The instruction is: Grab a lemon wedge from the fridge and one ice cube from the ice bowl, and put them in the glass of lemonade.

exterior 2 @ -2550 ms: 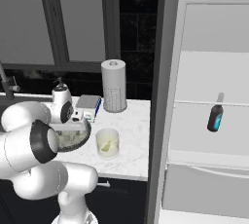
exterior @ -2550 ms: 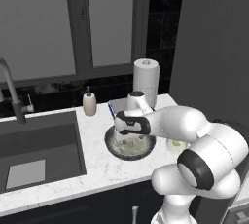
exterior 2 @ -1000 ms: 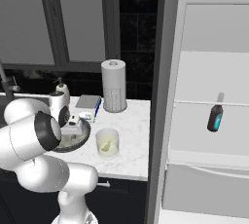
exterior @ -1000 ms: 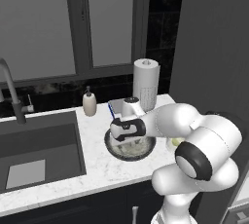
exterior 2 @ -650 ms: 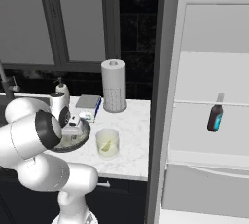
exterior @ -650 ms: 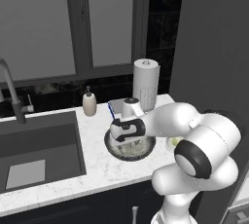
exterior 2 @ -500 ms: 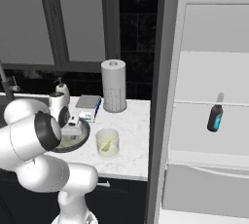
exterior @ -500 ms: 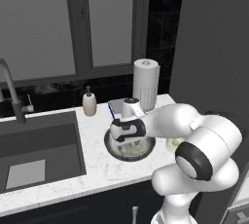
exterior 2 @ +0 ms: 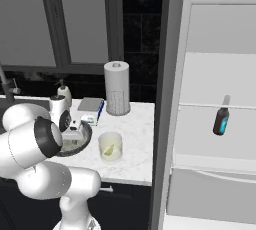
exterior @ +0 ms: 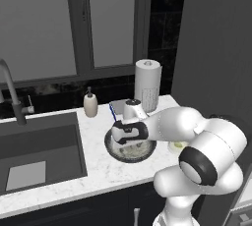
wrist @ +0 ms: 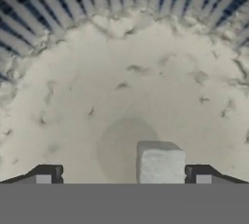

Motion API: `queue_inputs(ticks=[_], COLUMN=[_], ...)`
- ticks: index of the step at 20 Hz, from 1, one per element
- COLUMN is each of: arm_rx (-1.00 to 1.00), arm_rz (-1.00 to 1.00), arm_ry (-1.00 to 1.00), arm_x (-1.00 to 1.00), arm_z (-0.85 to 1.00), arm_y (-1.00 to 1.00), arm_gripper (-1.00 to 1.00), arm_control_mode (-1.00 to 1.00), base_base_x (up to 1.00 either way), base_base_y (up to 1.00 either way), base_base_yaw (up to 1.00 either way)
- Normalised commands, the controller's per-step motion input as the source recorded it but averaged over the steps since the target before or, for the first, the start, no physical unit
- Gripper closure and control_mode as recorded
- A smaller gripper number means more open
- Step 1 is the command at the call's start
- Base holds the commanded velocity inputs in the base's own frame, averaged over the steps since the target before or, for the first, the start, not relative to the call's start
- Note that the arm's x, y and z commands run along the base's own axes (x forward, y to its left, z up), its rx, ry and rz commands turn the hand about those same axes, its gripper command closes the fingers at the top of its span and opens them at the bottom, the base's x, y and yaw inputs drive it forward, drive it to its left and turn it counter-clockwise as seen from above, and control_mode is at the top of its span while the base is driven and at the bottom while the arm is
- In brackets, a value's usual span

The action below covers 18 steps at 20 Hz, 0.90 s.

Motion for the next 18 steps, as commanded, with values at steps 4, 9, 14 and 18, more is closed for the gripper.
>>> queue_inputs(ticks=[4, 9, 14, 18], arm_rx=[0.0, 0.0, 0.0, 0.0], arm_rz=[0.0, 0.0, 0.0, 0.0], arm_ry=[0.0, 0.0, 0.0, 0.0], arm_x=[0.01, 0.07, 0.0, 0.13], arm_z=[0.0, 0.0, 0.0, -0.04], arm_y=[0.0, 0.0, 0.0, 0.0], arm_gripper=[-1.0, -1.0, -1.0, -1.0], arm_control_mode=[-1.0, -1.0, -1.0, -1.0], base_base_x=[0.0, 0.0, 0.0, 0.0], base_base_y=[0.0, 0.0, 0.0, 0.0], base_base_yaw=[0.0, 0.0, 0.0, 0.0])
